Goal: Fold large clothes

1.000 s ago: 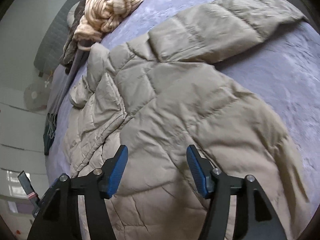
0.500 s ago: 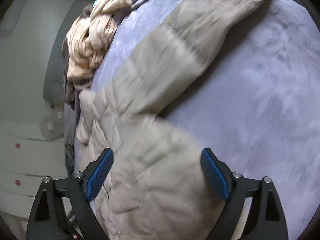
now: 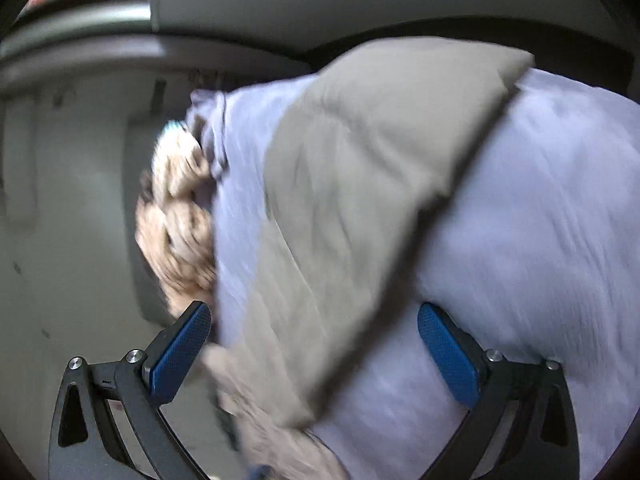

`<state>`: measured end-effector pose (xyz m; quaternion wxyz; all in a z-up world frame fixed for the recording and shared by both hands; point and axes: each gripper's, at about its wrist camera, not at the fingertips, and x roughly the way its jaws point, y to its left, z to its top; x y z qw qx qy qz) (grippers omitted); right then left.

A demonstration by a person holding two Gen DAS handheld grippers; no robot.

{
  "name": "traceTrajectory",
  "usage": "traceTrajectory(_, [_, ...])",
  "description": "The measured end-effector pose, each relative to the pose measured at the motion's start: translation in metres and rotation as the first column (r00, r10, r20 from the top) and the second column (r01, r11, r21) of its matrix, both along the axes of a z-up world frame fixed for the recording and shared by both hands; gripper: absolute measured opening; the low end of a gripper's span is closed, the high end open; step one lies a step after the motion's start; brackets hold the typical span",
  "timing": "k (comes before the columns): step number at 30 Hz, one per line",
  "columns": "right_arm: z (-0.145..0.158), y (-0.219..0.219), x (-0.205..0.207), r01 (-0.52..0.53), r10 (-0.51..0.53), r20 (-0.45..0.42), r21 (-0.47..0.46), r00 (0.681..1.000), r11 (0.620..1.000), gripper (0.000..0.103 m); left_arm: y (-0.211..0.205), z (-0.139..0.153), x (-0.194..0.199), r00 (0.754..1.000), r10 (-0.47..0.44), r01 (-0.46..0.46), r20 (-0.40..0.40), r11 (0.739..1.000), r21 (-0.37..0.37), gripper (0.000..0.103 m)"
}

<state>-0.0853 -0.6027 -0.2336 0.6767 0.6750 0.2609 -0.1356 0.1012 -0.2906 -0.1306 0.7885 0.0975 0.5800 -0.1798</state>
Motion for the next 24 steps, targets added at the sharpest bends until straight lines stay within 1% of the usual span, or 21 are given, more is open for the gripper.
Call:
traceTrajectory(3, [-0.006,-0.016,0.01,0.034,-0.037,0.049,0.061,0.998,0.998,0.101,-0.005,0.001,0.002,1.0,0.003,-0.003,-0.001,1.0,0.007,0.103])
traceTrajectory(5, [-0.009,-0.023,0.014,0.058,-0.066,0.076,0.101,0.995,0.993,0.088,-0.003,0.002,0.004,1.0,0.014,-0.014,0.005,1.0,0.007,0.103])
traceTrajectory(6, [-0.013,-0.025,0.016,0.063,-0.075,0.087,0.129,0.993,0.99,0.068,0.0,0.003,0.005,1.0,0.021,-0.021,0.008,1.0,0.006,0.103])
traceTrajectory(7, [-0.016,-0.026,0.019,0.066,-0.079,0.082,0.153,0.994,0.986,0.038,0.004,0.004,0.006,1.0,0.028,-0.029,0.013,1.0,0.006,0.103])
traceTrajectory(9, [-0.021,-0.028,0.023,0.072,-0.088,0.076,0.19,0.993,0.979,0.012,0.016,0.005,0.011,0.999,0.045,-0.045,0.019,0.999,0.008,0.103])
traceTrajectory(10, [-0.019,-0.027,0.025,0.074,-0.091,0.086,0.185,0.992,0.98,0.01,0.024,0.005,0.014,0.998,0.054,-0.054,0.023,0.998,0.007,0.103])
traceTrajectory(12, [-0.005,-0.021,0.031,0.062,-0.078,0.112,0.139,0.991,0.988,0.01,0.04,0.006,0.019,0.997,0.075,-0.075,0.031,0.997,0.006,0.103])
traceTrajectory(14, [0.013,-0.01,0.04,0.029,-0.04,0.134,0.08,0.99,0.996,0.01,0.057,0.006,0.025,0.995,0.09,-0.09,0.038,0.996,0.001,0.103])
traceTrajectory(16, [0.039,0.009,0.057,-0.032,0.033,0.15,-0.009,0.988,0.999,0.01,0.077,0.006,0.031,0.993,0.106,-0.106,0.049,0.994,-0.001,0.103])
traceTrajectory(18, [0.066,0.035,0.079,-0.11,0.126,0.145,-0.114,0.981,0.987,0.01,0.095,0.005,0.038,0.991,0.12,-0.121,0.057,0.993,0.005,0.103])
traceTrajectory(20, [0.093,0.073,0.108,-0.207,0.238,0.116,-0.23,0.964,0.951,0.01,0.115,0.005,0.044,0.989,0.134,-0.135,0.062,0.991,0.01,0.103])
traceTrajectory(21, [0.104,0.097,0.124,-0.262,0.299,0.089,-0.292,0.95,0.92,0.01,0.127,0.006,0.047,0.988,0.143,-0.144,0.065,0.99,0.012,0.103])
traceTrajectory(23, [0.119,0.146,0.155,-0.368,0.412,0.035,-0.388,0.91,0.845,0.01,0.148,0.008,0.052,0.985,0.158,-0.159,0.075,0.987,0.016,0.103])
traceTrajectory(24, [0.123,0.174,0.171,-0.421,0.468,0.006,-0.428,0.883,0.8,0.01,0.161,0.009,0.054,0.982,0.169,-0.171,0.087,0.985,0.021,0.103])
